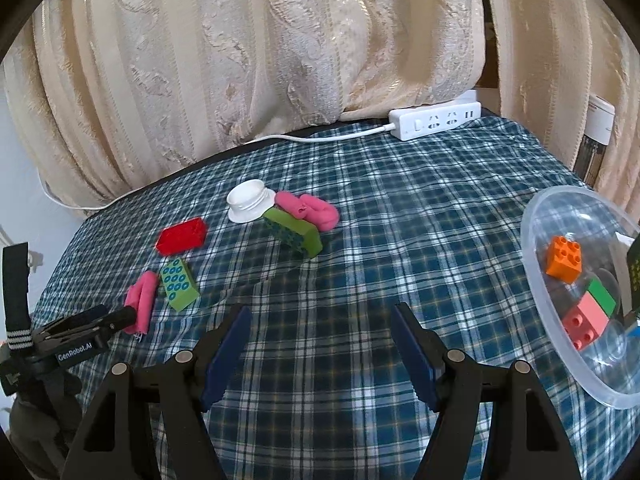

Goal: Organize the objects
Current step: 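Grasp the pink foam tube with the left gripper, then grasp the green blue-dotted block with the right gripper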

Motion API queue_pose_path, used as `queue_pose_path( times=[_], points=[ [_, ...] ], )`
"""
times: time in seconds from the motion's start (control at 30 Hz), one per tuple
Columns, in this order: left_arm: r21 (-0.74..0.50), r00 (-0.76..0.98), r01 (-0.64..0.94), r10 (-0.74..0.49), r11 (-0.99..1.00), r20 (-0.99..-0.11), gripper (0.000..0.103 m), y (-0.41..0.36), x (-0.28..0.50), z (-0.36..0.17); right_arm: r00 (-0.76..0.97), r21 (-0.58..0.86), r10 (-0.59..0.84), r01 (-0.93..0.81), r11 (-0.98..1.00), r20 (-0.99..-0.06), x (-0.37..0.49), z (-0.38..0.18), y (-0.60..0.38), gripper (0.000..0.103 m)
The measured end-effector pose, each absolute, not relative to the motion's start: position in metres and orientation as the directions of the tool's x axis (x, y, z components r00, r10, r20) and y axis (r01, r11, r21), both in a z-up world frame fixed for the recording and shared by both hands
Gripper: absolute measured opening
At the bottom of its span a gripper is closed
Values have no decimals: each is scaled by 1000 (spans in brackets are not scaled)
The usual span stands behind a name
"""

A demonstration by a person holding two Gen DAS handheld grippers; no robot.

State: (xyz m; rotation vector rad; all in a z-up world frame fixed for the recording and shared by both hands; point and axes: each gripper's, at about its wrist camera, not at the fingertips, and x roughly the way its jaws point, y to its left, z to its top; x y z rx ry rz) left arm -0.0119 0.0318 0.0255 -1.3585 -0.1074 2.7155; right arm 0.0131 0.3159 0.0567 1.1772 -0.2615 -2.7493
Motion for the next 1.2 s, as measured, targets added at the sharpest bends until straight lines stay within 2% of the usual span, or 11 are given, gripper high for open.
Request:
queue_pose_path(
  times=[0.2, 0.5, 0.7, 0.87, 1.2],
  points=[
    [-101, -592, -108, 146, -989, -792, 72, 52, -15, 27, -665, 215, -227, 101, -971, -712, 9, 55, 305, 75],
    [-78, -577, -80, 110, -994, -809, 70, 50, -28, 15, -635, 222, -264, 148, -964, -726, 2, 50, 292, 75],
    [-93, -579, -113, 141, -989, -803, 53, 53, -29, 13, -619, 224, -281, 170, -960, -734, -2, 48, 283, 75],
    [-116, -602, -110, 159, -987, -782, 52, 48, -27, 18, -597, 239, -317, 208, -948, -737, -10, 47, 276, 75],
    [-77, -660, -50, 90, -996, -746, 52, 33, -16, 31, -555, 220, -379, 332, -917, -741, -26, 45, 240, 75]
  ],
)
